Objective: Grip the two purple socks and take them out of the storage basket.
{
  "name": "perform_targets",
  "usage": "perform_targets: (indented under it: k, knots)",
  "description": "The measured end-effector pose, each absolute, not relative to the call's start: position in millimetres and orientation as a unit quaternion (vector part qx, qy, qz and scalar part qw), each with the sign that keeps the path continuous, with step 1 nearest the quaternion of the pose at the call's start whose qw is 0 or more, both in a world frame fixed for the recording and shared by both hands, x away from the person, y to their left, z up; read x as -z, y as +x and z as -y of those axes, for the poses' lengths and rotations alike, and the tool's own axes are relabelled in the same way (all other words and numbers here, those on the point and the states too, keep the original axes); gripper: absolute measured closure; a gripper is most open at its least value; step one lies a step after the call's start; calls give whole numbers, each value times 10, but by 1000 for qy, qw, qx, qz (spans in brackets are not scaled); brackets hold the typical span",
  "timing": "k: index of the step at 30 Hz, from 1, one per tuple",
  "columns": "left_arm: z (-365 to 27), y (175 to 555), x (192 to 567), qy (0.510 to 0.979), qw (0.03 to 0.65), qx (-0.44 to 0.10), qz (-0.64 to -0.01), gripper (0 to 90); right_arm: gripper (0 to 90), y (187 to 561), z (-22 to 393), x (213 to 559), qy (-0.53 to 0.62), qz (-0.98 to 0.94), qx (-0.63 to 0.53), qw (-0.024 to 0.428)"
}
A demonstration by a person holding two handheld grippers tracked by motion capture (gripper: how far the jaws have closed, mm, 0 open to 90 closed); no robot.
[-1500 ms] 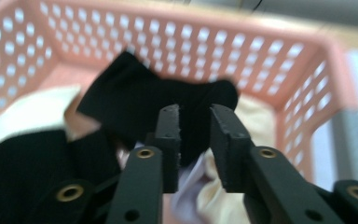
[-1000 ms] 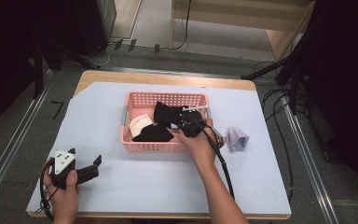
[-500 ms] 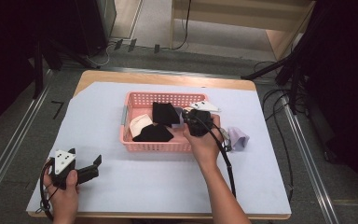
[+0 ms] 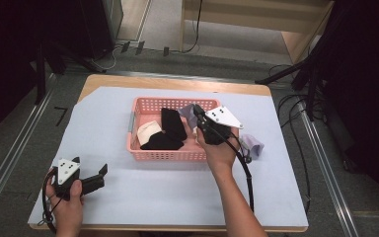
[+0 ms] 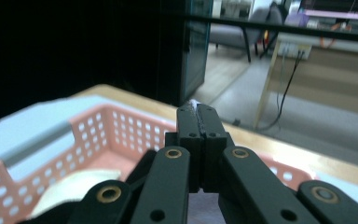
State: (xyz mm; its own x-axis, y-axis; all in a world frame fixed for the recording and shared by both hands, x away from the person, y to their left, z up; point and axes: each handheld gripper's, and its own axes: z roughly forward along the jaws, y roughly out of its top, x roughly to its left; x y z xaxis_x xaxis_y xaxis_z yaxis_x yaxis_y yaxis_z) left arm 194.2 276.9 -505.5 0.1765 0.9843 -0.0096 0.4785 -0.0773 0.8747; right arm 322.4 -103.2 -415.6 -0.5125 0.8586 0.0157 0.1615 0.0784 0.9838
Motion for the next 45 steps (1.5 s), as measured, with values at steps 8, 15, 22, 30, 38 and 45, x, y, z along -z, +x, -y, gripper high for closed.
perform_targets:
  k: [8, 15, 22, 30, 38, 45]
  knots:
    - [-2769, 1943, 5055, 659, 392, -324, -554, 66, 900, 3173, 1108, 4040, 372, -637, -585, 337]
    - [-2765, 1942, 5056, 658, 392, -324, -555, 66, 900, 3157, 1261, 3954, 376, -614, -599, 351]
    - [-2765, 1940, 5054, 659, 390, -324, -555, 66, 900, 3129, 1425, 3845, 382, -594, -602, 372]
    - [-2763, 1939, 5055, 660, 391, -325, -554, 66, 900, 3114, 1695, 3751, 396, -574, -598, 395]
    - [-2761, 1935, 5053, 662, 388, -326, -553, 66, 900, 3090, 1956, 3784, 416, -562, -585, 410]
    - [-2752, 1935, 5056, 660, 388, -330, -552, 66, 900, 3070, 2157, 3843, 434, -552, -575, 419]
